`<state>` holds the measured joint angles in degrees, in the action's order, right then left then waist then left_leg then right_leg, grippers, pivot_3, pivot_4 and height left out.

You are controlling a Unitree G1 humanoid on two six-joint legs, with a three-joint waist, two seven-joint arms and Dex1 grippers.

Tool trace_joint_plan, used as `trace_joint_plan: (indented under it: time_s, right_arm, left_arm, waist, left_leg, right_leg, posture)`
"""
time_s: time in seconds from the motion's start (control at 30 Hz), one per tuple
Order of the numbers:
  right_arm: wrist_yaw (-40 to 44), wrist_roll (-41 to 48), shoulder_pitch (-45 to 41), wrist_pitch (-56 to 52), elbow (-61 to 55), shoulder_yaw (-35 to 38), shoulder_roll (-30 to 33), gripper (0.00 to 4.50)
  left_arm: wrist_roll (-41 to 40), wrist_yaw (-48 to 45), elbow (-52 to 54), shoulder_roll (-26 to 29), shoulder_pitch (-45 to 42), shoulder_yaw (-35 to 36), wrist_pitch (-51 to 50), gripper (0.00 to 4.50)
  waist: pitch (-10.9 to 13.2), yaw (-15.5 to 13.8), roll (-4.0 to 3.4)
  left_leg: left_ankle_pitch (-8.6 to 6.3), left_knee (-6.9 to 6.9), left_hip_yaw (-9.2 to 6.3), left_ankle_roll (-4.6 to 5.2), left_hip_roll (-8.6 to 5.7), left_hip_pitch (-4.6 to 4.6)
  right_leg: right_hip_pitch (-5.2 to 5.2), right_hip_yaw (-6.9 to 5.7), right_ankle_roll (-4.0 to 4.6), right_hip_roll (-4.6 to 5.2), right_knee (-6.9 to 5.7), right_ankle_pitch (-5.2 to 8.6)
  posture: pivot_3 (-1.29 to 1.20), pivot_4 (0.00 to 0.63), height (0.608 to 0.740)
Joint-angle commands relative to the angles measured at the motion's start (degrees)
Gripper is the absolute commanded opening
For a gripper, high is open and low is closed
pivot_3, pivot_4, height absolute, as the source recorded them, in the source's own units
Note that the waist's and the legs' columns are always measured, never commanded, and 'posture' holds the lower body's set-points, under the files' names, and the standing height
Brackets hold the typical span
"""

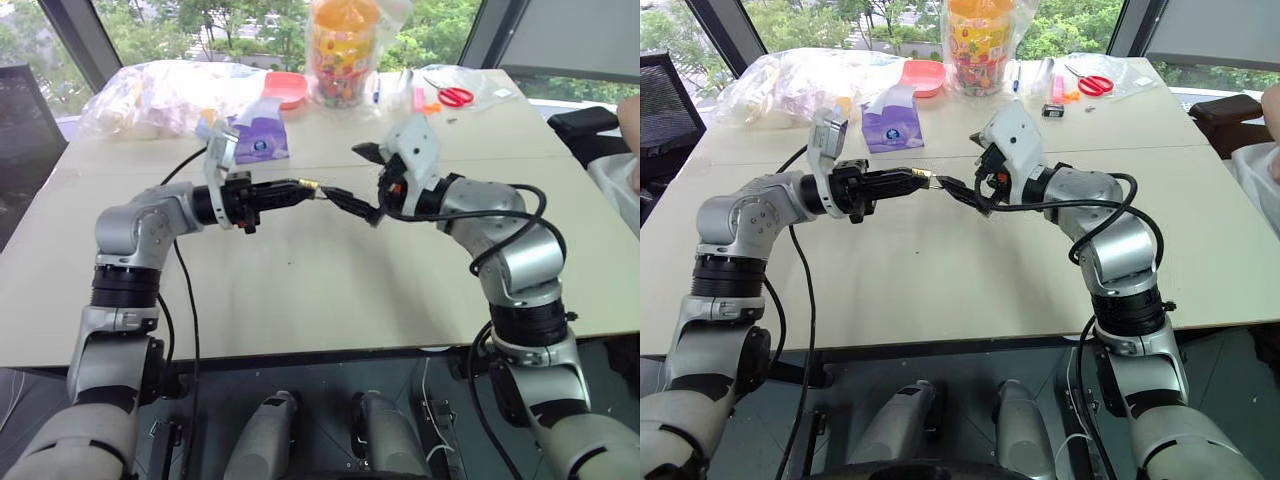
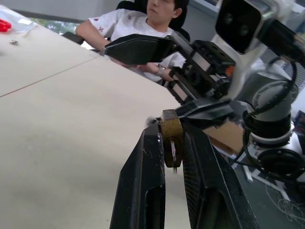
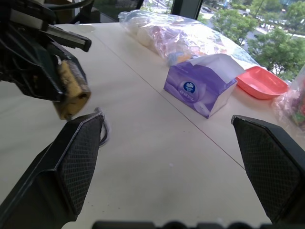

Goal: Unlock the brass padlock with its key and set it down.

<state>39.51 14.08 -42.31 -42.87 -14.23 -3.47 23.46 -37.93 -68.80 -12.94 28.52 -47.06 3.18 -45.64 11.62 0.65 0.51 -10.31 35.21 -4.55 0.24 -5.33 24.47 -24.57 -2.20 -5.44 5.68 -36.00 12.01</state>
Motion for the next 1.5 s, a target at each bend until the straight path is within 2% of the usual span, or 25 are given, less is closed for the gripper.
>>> trace_joint_plan:
  time_s: [0.03,0.53,0.7,0.77,0.9,1.1,1.27,1.5]
  right_arm:
    - [-0.2,1.9,-1.0,0.2,-1.9,1.4,0.4,4.45]
    - [2.9,5.2,0.7,-3.1,-2.7,-1.7,3.2,4.45]
    - [0.4,3.9,0.2,-2.2,-1.2,-0.5,3.6,4.45]
    - [0.2,1.7,0.6,-1.0,-0.7,-0.9,6.1,4.45]
    - [3.0,-1.0,4.0,-1.0,-3.2,-2.7,14.9,4.45]
    - [7.7,2.8,11.3,-12.5,-15.8,-3.6,25.8,4.45]
    - [3.8,7.2,11.4,-25.2,-20.7,-0.9,24.0,4.45]
    - [-2.3,7.3,12.1,-30.3,-22.1,-1.7,21.2,4.45]
  left_arm:
    - [-1.2,-0.9,2.3,0.3,-0.1,0.9,0.9,0.03]
    - [-2.0,-0.3,1.6,-0.6,-1.4,2.1,1.1,0.03]
    - [-0.9,-0.3,1.2,-0.8,-0.7,1.3,1.8,0.03]
    - [-0.4,0.3,0.5,-1.2,-0.5,0.9,1.8,0.03]
    - [0.1,4.0,-2.7,-4.6,-0.4,0.6,0.9,0.03]
    - [4.3,8.6,-13.4,-11.0,-1.9,-3.1,-0.2,0.03]
    - [5.2,9.6,-28.6,-16.2,-7.4,-0.9,-0.1,0.03]
    - [9.3,9.4,-44.6,-20.7,-13.2,0.2,6.1,0.03]
  waist:
    - [0.0,0.0,0.00]
    - [0.0,0.0,0.00]
    - [0.0,0.0,0.00]
    - [0.0,0.0,0.00]
    - [0.0,-1.0,0.01]
    - [0.0,-1.4,0.04]
    - [0.0,-1.4,0.07]
    - [0.0,-1.4,0.07]
  left_leg:
    - [0.00,0.00,0.00,0.00,0.00,0.00]
    - [0.00,-0.01,0.00,0.01,0.01,0.01]
    - [0.00,-0.01,0.00,0.01,0.02,0.01]
    - [0.00,-0.01,0.00,0.01,0.02,0.01]
    - [-0.02,0.01,0.01,0.04,-0.01,0.04]
    - [-0.09,0.02,0.04,0.15,0.00,0.14]
    - [-0.11,0.09,0.05,0.19,0.07,0.24]
    - [-0.14,0.11,0.05,0.23,0.05,0.33]
  right_leg:
    - [0.00,0.00,0.00,0.00,0.00,0.00]
    - [0.00,0.00,0.00,0.03,0.02,0.00]
    - [0.00,0.00,0.00,0.04,0.03,0.00]
    - [0.00,0.00,0.00,0.06,0.03,0.00]
    - [0.06,-0.06,-0.01,0.08,0.15,0.01]
    - [0.08,-0.06,-0.04,0.13,0.35,0.01]
    - [0.06,-0.14,-0.02,0.12,0.46,-0.03]
    - [0.08,-0.20,-0.06,0.15,0.60,-0.09]
  posture:
    - [0.00,0.150,0.740]
    - [0.00,0.150,0.740]
    - [0.00,0.150,0.740]
    - [0.00,0.150,0.740]
    - [0.00,0.150,0.740]
    - [0.00,0.150,0.740]
    - [0.00,0.150,0.740]
    - [0.00,0.150,0.740]
